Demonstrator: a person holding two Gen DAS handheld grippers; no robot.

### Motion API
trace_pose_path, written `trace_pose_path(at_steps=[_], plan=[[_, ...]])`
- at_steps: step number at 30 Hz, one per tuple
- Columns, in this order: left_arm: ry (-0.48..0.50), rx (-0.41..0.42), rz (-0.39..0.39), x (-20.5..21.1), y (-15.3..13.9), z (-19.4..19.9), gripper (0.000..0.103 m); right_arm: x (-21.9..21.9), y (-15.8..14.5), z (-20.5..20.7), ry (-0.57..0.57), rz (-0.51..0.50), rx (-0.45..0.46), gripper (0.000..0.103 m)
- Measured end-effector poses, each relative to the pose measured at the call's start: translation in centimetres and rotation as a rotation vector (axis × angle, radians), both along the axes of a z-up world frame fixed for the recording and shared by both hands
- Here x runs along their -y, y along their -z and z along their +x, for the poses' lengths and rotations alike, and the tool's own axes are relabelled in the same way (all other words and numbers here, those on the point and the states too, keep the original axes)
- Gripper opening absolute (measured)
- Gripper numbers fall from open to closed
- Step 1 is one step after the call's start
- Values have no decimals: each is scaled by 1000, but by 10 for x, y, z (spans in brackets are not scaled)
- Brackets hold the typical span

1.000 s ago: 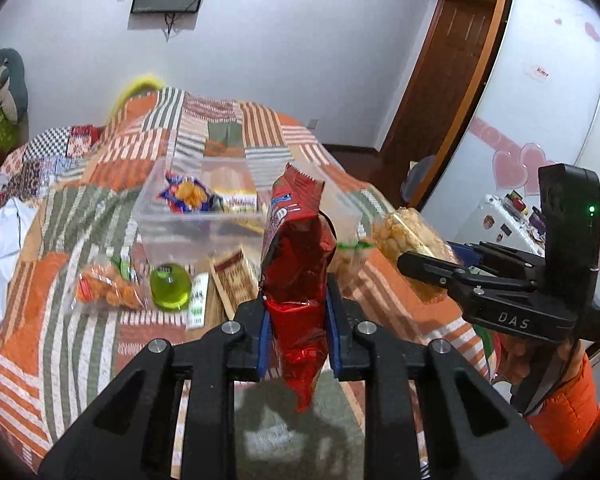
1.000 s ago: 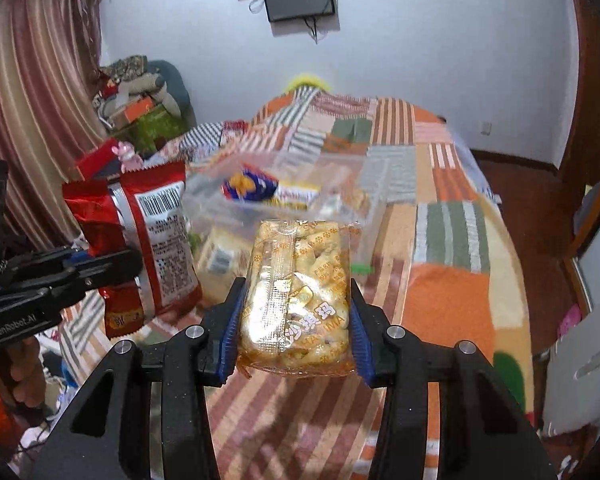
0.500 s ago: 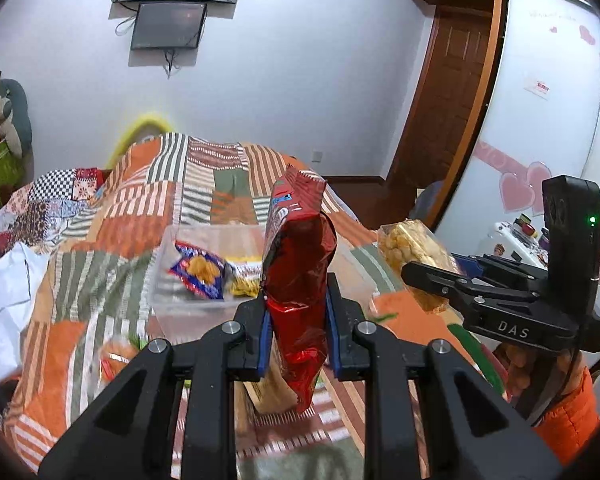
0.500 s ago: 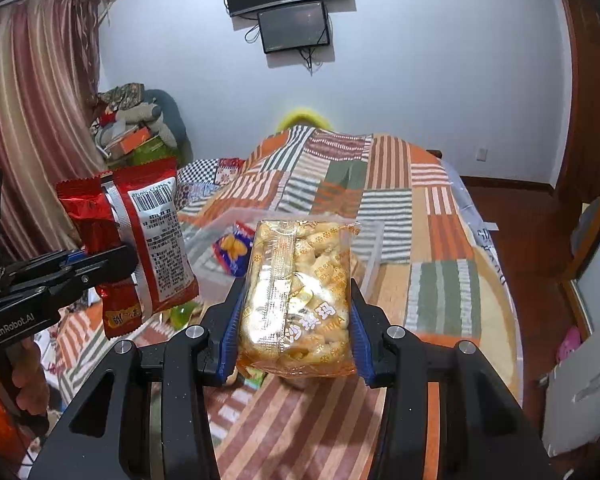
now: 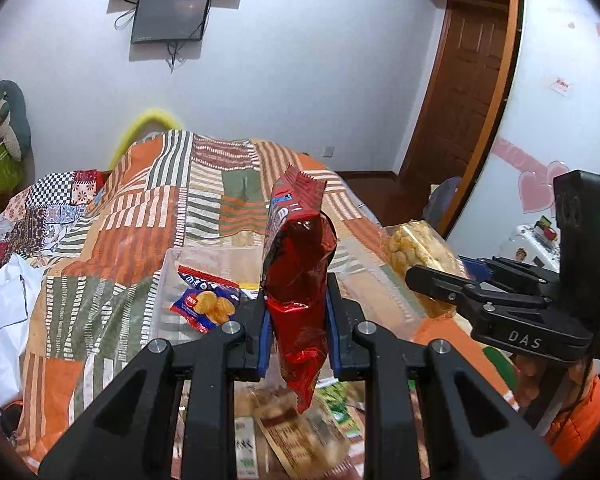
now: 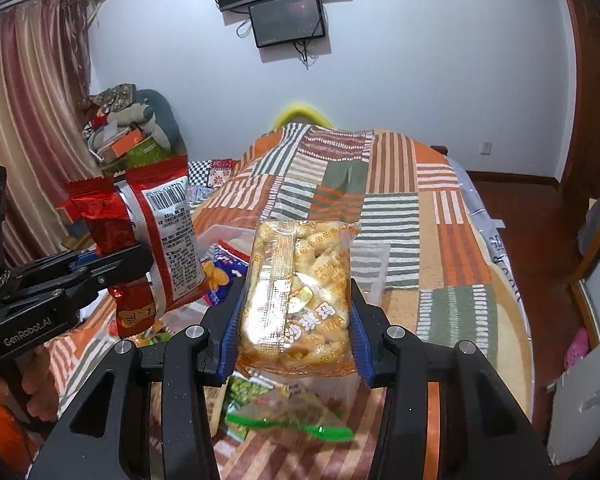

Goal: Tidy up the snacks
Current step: 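Carry the red bag and cracker bag up over the clear box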

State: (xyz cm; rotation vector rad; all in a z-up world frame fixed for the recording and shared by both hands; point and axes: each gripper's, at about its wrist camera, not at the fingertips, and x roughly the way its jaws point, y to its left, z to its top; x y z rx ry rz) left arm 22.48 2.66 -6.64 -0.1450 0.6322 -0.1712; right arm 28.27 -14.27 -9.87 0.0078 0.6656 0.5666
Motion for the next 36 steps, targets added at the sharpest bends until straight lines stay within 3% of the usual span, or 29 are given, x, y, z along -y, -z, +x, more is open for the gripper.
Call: trace_pose_path(at_steps=[10,23,29,36], plan=[[-22,-62,19,-6,28,42,22,-15,21,36,-22,-38,-76,43],[-10,-122,34,-5,50,67,22,-40,46,59,-92,-128,-150,43],[3,-164,-5,-6,56,73,23,-37,47,61,-81,-108,-169,47],[13,-156,-45,-10,48,63,32,-31,35,54,-67,-91,-136,48]])
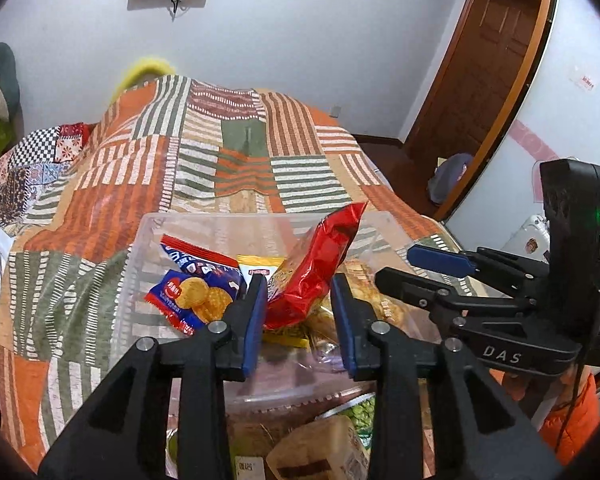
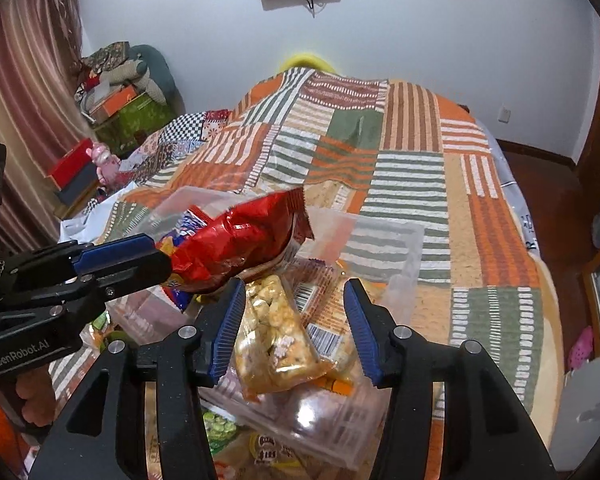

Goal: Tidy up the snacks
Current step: 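Carry the red bag and cracker bag up over the clear box, then open both tools to drop the red bag and cracker bag into the box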

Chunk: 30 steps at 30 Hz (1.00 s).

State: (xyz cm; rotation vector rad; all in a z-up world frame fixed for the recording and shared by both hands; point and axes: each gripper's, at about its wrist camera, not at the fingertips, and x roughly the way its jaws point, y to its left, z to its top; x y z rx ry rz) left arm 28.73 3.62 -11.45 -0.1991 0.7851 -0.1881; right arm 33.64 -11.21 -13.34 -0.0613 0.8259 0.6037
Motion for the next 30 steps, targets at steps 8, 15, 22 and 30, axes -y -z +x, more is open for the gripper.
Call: trace_pose_path(at_steps=[8,15,22,30], plan=[[-5,32,6,-5,-21,-28,40,15,-19,-20,15,27,48,54],[-16,56,44,-13,-35,-65,52,29,-33,-49,18,52,97,61],[-41,43,84,-22,-32,-101,61,34,-35,-76,14,47,125,69],[-119,-14,115,-47,-8,-131,69,35,-18,-104,13,21,125,86]])
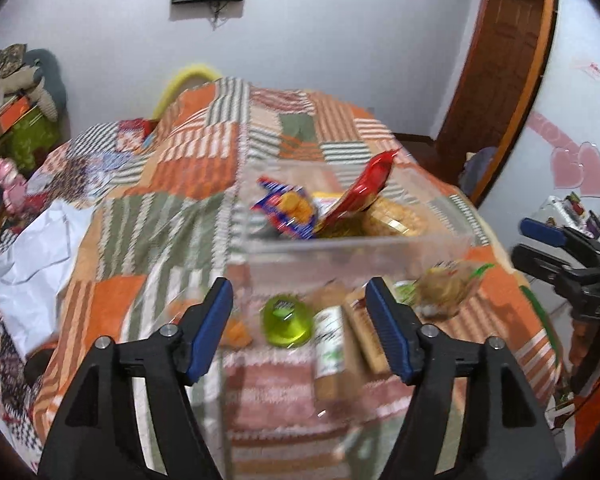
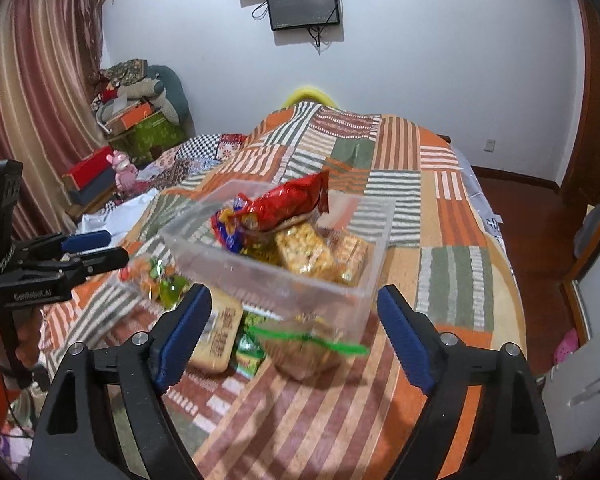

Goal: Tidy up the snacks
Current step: 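Grasp the clear fried-snack bag with the left tool while the right grasps the green-topped bag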

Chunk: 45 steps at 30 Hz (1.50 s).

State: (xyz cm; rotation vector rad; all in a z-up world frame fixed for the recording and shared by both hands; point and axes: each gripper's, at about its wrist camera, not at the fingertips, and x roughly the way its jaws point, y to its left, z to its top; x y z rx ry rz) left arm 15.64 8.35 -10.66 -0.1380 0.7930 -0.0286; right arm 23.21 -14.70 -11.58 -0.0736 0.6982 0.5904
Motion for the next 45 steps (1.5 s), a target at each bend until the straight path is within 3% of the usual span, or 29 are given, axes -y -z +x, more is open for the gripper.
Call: trace_pose_path(at_steps=[4,7,15,19,29,37,44,45], plan=[[-48,-53,25,-17,19,-6,70,-1,12,-6,9,-4,-20,92],[-95,-93,21,-32,36,-6,79,0,24,-2,20,4,-57,92],[-137,-150,-9,-56,68,17,80,4,53,11,55,5,-163,92],[-169,-165,19,-65,81,33,80,2,60,12,57,-7,-173,92],[-164,-163,-1,-72,100,53,82,-3,70,25,65,15,-201,92],[-176,-140,-92,-81,99,42,65,-12,75,28,50,13,-234,50],[-120,-108,-13,-61,87,26,58,-9,69,21,42,0,-202,43],[-118,-102,-4,-58,84,23,53,-7,68,20,44,2,-199,42]])
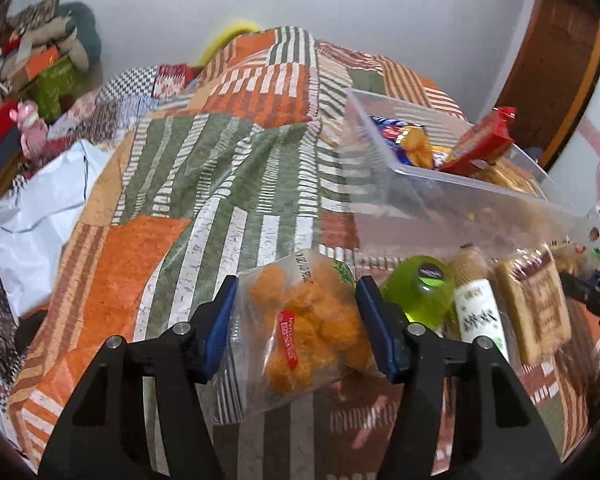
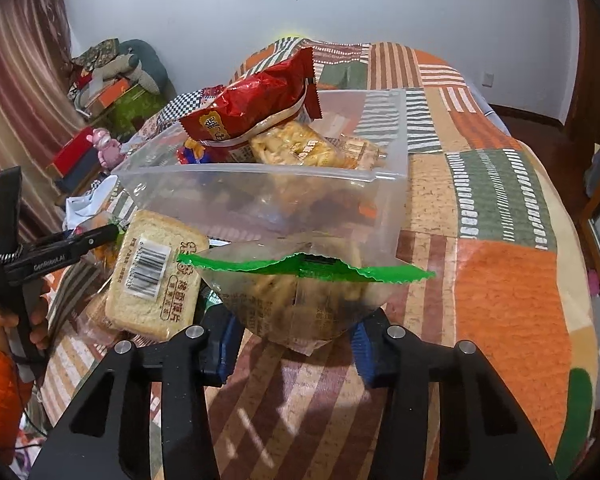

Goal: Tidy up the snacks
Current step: 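Grasp the clear fried-snack bag with the left tool while the right grasps the green-topped bag, then lift and carry the fried-snack bag and green-topped bag over the clear box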

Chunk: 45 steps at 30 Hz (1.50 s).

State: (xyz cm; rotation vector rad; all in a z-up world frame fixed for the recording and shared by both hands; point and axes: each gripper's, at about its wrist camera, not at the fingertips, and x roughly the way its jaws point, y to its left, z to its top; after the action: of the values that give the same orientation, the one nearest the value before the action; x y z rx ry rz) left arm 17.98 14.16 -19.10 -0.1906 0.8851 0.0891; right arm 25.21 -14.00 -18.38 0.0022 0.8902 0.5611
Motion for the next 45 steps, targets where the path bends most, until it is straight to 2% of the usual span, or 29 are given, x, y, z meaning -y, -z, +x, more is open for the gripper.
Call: trace_pose_path(at_steps=[3,15,27,37,45], plan=[[1,18,25,4,-10,-7,48,4,-4,-4,10,4,10,42],[7,53,6,6,-31,-31,38,20,-32,-17,28,55,71,42],[6,147,5,10,-72,-46,37,20,-57,-19,40,81,146,42],[37,240,19,23,-107,-26,37,20,-68,-6,53,104,187,42],[74,259,25,32,-109,4,37,18,-70,11,72,102,206,42]])
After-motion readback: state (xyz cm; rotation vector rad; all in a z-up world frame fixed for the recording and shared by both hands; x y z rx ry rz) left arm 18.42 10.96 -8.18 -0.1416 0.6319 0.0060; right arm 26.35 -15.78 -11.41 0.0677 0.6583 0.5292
